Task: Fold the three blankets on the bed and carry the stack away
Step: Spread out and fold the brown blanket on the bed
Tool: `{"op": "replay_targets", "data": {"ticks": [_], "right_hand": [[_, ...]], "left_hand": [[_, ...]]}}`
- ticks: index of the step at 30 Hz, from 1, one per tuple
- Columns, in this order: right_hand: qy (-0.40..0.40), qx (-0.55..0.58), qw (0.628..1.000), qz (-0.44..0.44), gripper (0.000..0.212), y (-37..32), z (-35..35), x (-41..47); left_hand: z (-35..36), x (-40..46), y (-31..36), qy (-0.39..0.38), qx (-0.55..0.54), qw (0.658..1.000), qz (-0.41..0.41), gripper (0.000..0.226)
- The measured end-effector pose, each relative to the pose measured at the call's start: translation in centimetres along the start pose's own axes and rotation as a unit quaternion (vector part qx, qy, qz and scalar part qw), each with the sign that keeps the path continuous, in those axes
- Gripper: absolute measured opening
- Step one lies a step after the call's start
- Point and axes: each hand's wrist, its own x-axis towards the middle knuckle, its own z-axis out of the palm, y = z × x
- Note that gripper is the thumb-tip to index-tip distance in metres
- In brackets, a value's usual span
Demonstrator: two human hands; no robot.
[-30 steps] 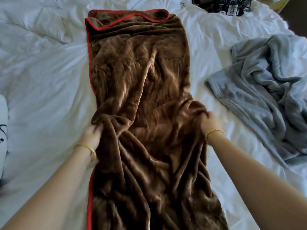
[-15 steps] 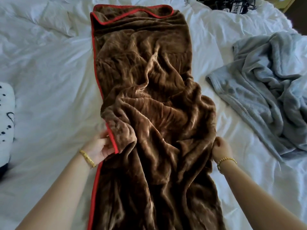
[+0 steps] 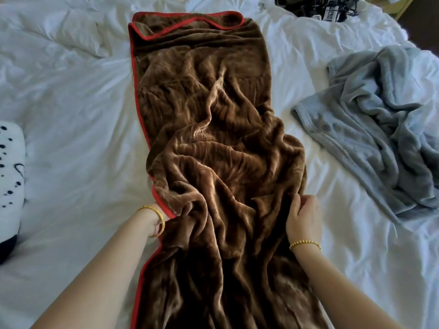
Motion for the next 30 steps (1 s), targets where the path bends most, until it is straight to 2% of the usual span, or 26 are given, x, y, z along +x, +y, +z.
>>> {"op": "replay_targets", "data": {"ticks": [4, 6, 8, 9, 10, 12, 14, 16, 18, 19, 21, 23, 25, 26, 28, 30], "right_hand": [[-0.094, -0.152, 0.983, -0.036, 0.018, 1.1, 0.0, -1.3], [-0.063, -0.163, 0.984, -0.038, 0.019, 0.9, -0.3, -1.8], [0.001, -0.129, 0.990, -0.057, 0.023, 0.4, -0.6, -2.0], [0.009, -0.124, 0.989, -0.078, 0.023, 0.2, -0.7, -2.1], [-0.023, -0.142, 0.985, -0.094, 0.022, 0.1, -0.6, -2.3], [-0.140, -0.233, 0.957, -0.100, 0.028, 0.2, 0.0, -2.8], [-0.188, -0.306, 0.927, -0.108, 0.035, 0.4, 0.4, -3.1], [-0.173, -0.337, 0.914, -0.147, 0.036, 0.4, 0.7, -3.2], [-0.176, -0.355, 0.900, -0.183, 0.035, 0.0, 0.7, -3.0], [-0.183, -0.349, 0.902, -0.180, 0.031, -0.1, 0.5, -2.7], [-0.163, -0.285, 0.938, -0.107, 0.017, 0.1, -0.9, -1.3], [-0.112, -0.207, 0.972, -0.007, 0.009, 0.7, -2.7, 0.2], [-0.075, -0.165, 0.983, 0.029, 0.009, 1.7, -3.9, 1.2], [-0.079, -0.159, 0.983, 0.039, 0.010, 1.8, -4.3, 1.2], [-0.093, -0.134, 0.983, 0.082, 0.023, 2.1, -4.5, 0.6], [-0.088, -0.112, 0.986, 0.086, 0.036, 2.5, -4.5, 0.1]], "left_hand": [[-0.9, -0.4, -0.7, 0.045, -0.056, 0.997, -0.003, 0.024], [-1.7, -1.0, -0.9, 0.057, -0.073, 0.995, 0.022, 0.017], [-2.8, -1.3, -0.9, 0.123, -0.100, 0.986, 0.059, 0.016], [-3.4, -1.5, -0.9, 0.158, -0.118, 0.977, 0.084, 0.015], [-4.1, -1.4, -1.2, 0.184, -0.133, 0.969, 0.102, 0.016], [-5.1, -1.3, -2.5, 0.215, -0.130, 0.963, 0.095, 0.024], [-4.6, -1.4, -4.3, 0.193, -0.086, 0.976, 0.053, 0.032], [-3.1, -1.5, -5.7, 0.144, -0.038, 0.989, 0.021, 0.032], [-2.3, -1.7, -6.0, 0.128, -0.028, 0.991, 0.017, 0.027], [-2.4, -1.9, -5.9, 0.128, -0.029, 0.991, 0.020, 0.025], [-3.1, -2.0, -5.5, 0.150, -0.060, 0.985, 0.056, 0.020], [-4.4, -1.9, -5.0, 0.254, -0.055, 0.956, 0.136, 0.012], [-5.1, -2.3, -5.0, 0.375, -0.010, 0.910, 0.179, 0.019], [-5.0, -2.4, -5.2, 0.391, -0.010, 0.902, 0.182, 0.021], [-3.9, -2.3, -6.1, 0.331, -0.032, 0.933, 0.135, 0.022], [-2.2, -1.8, -7.5, 0.209, -0.026, 0.975, 0.065, 0.021]]}}
